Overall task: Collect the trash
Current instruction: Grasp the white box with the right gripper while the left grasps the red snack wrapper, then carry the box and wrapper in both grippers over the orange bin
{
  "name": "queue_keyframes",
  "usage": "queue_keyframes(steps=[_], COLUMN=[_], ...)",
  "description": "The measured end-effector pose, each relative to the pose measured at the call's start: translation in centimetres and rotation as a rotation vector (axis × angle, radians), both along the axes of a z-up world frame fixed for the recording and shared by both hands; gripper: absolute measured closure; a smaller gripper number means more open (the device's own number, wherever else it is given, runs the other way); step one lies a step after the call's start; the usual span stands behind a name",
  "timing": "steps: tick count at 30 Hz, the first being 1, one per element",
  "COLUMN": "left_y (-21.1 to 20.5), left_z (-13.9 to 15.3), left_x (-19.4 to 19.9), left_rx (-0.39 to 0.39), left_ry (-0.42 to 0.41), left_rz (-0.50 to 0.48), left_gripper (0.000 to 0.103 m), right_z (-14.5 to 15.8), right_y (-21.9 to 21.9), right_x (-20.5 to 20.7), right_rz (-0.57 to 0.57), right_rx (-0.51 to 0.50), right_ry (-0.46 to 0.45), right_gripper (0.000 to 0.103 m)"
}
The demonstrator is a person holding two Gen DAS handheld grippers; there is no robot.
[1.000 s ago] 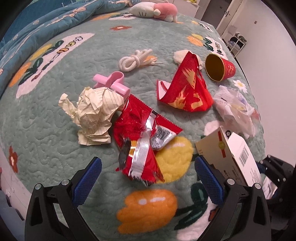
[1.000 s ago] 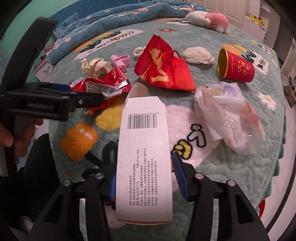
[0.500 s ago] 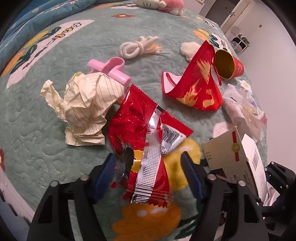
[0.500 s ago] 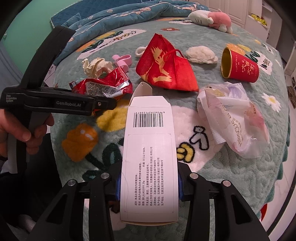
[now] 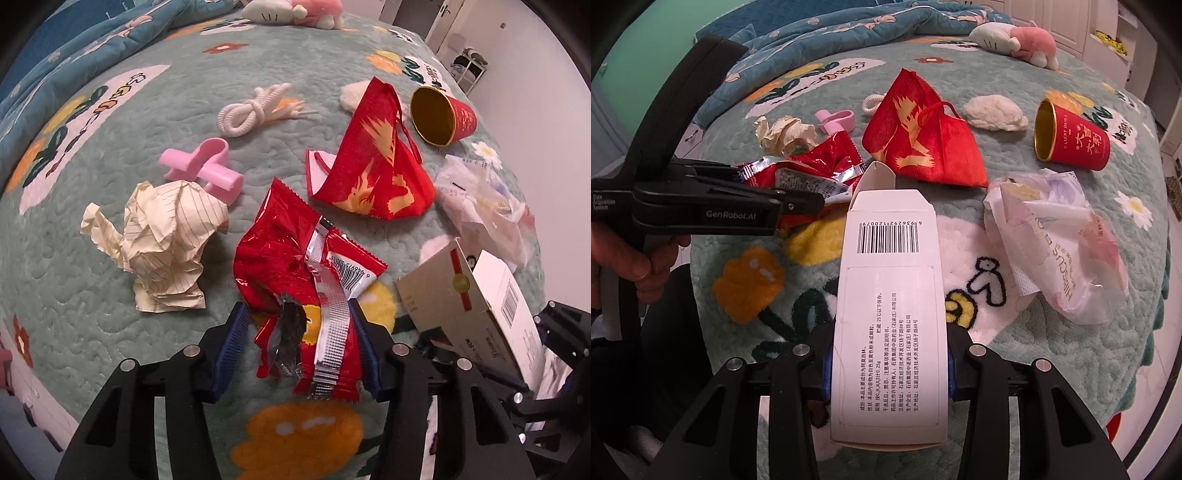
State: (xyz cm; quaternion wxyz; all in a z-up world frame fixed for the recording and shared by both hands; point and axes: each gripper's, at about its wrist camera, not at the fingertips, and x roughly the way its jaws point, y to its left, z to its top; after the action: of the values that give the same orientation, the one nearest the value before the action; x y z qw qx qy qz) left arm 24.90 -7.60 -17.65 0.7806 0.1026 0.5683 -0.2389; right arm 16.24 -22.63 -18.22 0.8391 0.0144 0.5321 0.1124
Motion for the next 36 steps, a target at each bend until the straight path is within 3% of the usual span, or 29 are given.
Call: queue_keyframes(steps=[6,10,16,26,36], left_y=[-0.5,-0.3,-0.3,0.9,0.6], left_z=[0.2,0.2,0.2,2.4,8.7], left_x=[-0.4,-0.6,-1.0,-4.5,-11.0], left_rx=[0.02,0.031,0.029,0.016,-0.03], left_ry=[-0.025,-0.036,-0.044,-0.098,-0.231], left_rz=[-0.036,-0.049,-0.07,-0.064,-0.098], left_gripper=[0.061,0.082,0.091,0.094,0.094], right_z=[0.3,0.6,0.6,1.5,7.4], right_y=[-0.4,-0.6,-0.3,0.0,-0.9], right_x=[0.9,2.0,2.9,2.4,-3.3], right_rz=[0.006,0.016,0.033,0.048,0.018], right_rx=[-0.007,-0.018,-0.009,0.007,0.114], right_ry=[-0.008,-0.024,-0.027,-0.066,-0.184], right_gripper=[0.061,0.061,0.061,0.061,0.061])
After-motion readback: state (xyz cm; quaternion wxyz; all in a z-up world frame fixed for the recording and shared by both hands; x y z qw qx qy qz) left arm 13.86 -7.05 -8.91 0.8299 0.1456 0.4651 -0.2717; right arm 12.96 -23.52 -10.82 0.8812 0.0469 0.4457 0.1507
